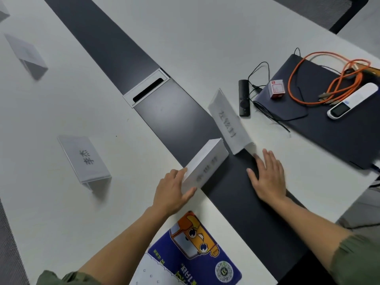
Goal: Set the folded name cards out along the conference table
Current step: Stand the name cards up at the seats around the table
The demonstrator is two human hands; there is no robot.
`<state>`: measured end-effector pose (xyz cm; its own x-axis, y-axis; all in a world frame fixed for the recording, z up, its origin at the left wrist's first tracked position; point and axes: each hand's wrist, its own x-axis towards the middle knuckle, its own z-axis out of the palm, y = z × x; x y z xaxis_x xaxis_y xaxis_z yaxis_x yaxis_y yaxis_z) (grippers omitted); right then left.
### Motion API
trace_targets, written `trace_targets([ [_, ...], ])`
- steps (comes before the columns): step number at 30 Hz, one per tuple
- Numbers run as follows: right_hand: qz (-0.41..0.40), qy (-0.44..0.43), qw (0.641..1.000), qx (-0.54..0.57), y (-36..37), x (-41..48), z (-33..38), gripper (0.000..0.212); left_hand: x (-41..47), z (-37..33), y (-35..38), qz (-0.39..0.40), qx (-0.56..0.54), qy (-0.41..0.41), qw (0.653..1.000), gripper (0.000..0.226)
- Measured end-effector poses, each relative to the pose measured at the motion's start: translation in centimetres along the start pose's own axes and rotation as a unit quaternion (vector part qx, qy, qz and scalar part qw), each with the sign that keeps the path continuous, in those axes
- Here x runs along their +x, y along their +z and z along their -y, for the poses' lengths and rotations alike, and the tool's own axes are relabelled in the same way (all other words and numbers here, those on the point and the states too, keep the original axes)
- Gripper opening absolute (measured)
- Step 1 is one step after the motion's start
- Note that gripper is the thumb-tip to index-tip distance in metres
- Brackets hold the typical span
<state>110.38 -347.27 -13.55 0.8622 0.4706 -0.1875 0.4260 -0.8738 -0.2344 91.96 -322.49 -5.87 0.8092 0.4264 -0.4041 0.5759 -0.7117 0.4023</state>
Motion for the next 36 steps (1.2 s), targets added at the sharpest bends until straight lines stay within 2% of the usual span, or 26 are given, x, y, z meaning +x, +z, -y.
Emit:
trace_targets([
  [4,-0.006,-0.004,0.999,-0.037,0.9,-0.9,0.0,0.066,0.3,0.2,0.4,-0.015,0.017,0.006,1.0,0.066],
  [13,-0.01,0.004,0.999,-0.042,1.0,-0.9,0.2,0.069,4.8,-1.1,-1.6,-0.005,0.024,0.051,0.998,0.062],
  [22,-0.018,0.0,0.999,-0.043,1.1,-0.8,0.0,0.068,6.6,-1.7,-1.7,-0.012,0.028,0.048,0.998,0.059],
  [27,-0.005,0.002,0.999,-0.042,1.0,-0.9,0.1,0.067,6.5,-1.5,-2.1,0.004,0.011,0.043,0.999,0.067],
  [29,-0.015,0.01,1.0,-0.012,0.5,-0.7,0.1,0.062,5.8,-1.2,-2.4,-0.02,-0.039,0.025,0.999,0.068],
  [32,-0.063,0.088,0.98,0.166,-2.5,2.2,0.8,0.048,4.4,0.6,-2.6,-0.124,-0.112,-0.037,0.985,0.054],
  [34,-0.11,0.13,0.955,0.244,-5.1,4.6,1.5,0.039,3.5,2.6,-2.0,-0.155,-0.105,-0.093,0.978,0.046],
  [36,-0.128,0.116,0.949,0.264,-7.4,6.8,2.7,0.041,2.6,4.3,-0.9,-0.145,-0.047,-0.119,0.981,0.042],
])
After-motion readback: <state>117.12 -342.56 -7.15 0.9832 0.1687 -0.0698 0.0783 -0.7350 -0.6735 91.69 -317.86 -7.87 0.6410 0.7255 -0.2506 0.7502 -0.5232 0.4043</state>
